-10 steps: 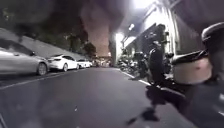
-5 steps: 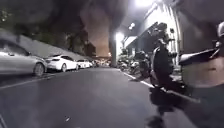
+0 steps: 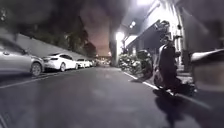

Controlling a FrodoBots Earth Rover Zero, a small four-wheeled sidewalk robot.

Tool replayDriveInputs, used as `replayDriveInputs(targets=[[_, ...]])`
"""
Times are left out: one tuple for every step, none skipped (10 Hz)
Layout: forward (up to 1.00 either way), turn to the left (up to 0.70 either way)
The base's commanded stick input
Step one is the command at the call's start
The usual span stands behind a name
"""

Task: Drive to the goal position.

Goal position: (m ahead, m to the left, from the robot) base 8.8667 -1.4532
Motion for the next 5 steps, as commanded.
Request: replayDriveInputs(targets=[[0.45,0.00],[0.45,0.00],[0.45,0.00],[0.45,0.00],[0.45,0.00]])
